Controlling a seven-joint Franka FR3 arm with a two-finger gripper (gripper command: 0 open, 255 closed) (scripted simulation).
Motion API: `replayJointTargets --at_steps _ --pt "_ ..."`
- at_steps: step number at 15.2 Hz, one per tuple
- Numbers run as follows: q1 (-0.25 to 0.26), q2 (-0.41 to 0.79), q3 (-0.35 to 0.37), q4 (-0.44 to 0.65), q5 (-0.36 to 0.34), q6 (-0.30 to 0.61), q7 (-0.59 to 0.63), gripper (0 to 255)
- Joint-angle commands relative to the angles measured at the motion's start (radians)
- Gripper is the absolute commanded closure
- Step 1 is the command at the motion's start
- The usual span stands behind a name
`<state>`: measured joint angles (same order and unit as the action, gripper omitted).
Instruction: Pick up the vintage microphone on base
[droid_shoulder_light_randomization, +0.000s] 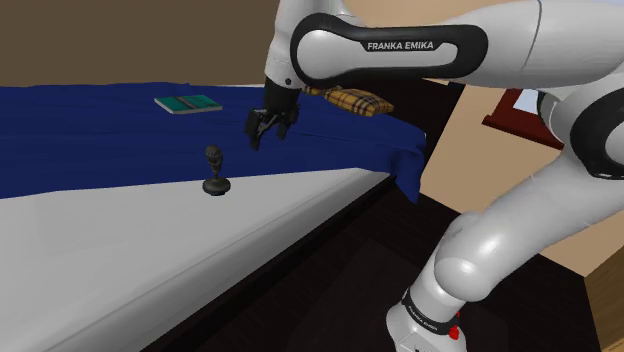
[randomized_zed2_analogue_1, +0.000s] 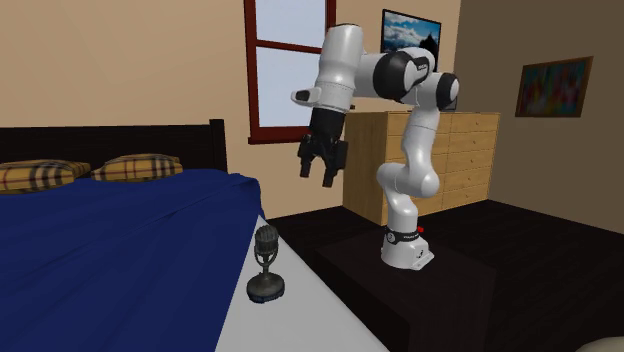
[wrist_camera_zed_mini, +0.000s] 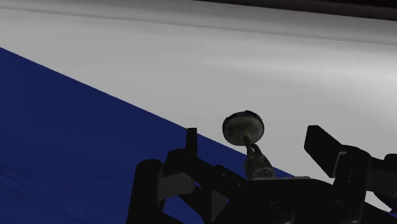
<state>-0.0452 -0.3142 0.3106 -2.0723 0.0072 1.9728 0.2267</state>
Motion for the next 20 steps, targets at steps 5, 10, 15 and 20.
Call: replayJointTargets --at_steps 5,10,15,20 --pt "-0.014 0.259 0.076 0.199 -0.127 0.027 0.177 0" --pt "0.019 0.487 0.097 0.413 -0.255 -0.003 0.311 0" --pt "0.025 0.515 0.091 0.389 -0.273 0.043 0.333 0" --pt "0.025 0.522 0.089 0.351 -0.281 0.087 0.344 0"
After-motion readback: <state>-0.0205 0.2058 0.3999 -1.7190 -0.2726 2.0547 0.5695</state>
